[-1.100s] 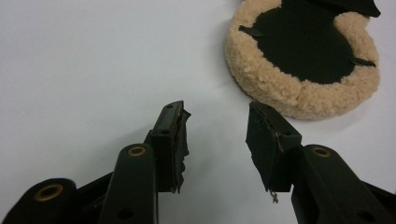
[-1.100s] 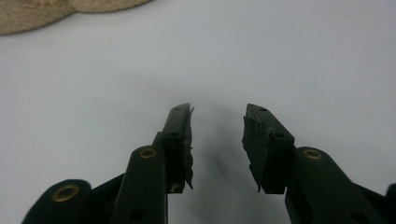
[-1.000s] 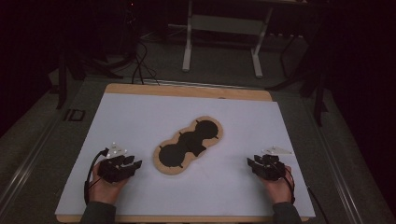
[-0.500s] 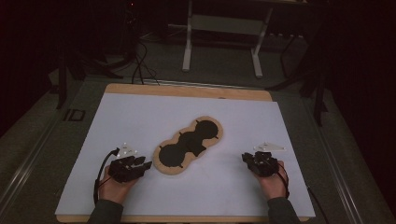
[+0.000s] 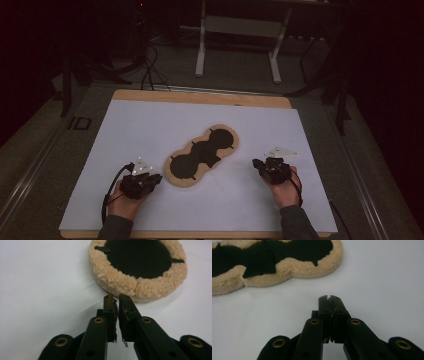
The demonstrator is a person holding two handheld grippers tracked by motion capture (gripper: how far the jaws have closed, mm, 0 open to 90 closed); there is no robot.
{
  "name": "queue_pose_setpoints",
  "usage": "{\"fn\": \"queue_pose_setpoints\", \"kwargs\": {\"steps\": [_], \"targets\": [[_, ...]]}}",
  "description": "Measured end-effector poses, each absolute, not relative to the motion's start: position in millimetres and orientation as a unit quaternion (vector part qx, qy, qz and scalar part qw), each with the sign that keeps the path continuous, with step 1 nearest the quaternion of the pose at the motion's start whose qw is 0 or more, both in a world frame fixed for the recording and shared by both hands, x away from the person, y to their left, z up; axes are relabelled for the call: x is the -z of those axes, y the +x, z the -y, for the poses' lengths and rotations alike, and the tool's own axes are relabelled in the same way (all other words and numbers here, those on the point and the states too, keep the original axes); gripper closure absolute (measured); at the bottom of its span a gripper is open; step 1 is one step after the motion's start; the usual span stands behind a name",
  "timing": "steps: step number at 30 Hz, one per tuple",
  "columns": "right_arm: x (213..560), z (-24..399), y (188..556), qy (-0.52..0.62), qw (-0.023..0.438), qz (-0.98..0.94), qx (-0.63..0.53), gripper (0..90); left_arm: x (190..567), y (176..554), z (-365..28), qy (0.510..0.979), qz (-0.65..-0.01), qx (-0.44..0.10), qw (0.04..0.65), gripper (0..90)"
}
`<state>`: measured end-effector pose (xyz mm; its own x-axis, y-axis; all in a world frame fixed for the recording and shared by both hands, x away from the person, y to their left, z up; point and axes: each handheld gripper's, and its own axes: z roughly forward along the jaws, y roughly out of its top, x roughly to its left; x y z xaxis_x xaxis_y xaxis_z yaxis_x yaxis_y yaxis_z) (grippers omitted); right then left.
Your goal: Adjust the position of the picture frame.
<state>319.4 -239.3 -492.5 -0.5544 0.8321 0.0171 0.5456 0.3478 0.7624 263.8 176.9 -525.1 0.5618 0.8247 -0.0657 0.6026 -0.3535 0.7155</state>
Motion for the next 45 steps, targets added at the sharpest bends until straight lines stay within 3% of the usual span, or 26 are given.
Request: {"fn": "queue_pose_setpoints", "kwargs": {"steps": [45], "targets": [[506,137,357,0.392,0.17,-0.827,-0.364,90.0,530,265,-166,0.817,-0.435,-0.159,0.344,89.5]]}}
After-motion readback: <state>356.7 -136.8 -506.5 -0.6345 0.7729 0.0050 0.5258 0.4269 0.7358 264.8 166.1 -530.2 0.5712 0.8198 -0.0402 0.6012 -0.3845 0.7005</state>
